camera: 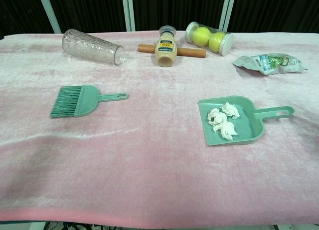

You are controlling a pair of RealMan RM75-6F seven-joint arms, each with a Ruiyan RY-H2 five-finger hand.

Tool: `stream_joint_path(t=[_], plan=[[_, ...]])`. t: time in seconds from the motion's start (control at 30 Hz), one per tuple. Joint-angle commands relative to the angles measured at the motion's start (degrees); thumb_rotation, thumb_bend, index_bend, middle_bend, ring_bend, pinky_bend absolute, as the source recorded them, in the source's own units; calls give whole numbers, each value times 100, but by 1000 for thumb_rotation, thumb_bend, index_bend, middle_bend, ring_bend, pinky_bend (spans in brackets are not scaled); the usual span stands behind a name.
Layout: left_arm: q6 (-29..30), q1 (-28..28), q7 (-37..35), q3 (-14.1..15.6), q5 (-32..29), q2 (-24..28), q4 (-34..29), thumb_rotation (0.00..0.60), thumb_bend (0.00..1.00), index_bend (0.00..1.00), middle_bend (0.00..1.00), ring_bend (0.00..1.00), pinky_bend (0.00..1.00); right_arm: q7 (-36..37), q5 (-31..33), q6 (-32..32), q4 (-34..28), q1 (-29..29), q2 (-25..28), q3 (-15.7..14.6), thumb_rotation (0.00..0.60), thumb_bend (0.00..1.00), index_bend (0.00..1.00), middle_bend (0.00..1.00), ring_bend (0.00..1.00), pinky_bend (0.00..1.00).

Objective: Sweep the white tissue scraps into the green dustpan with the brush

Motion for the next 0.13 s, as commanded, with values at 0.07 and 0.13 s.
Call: stream_joint_path(t=[0.07, 0.13], plan=[[459, 439, -479, -35, 221, -125, 548, 600, 0, 0, 0, 0, 0, 772, -375, 587, 820, -724, -60, 118, 600, 110, 0, 0, 0, 153], [466, 502, -503, -110, 176, -135, 613, 600, 0, 0, 0, 0, 0, 798, -374, 632, 937, -811, -117, 255, 600, 110, 0, 0, 0, 153]])
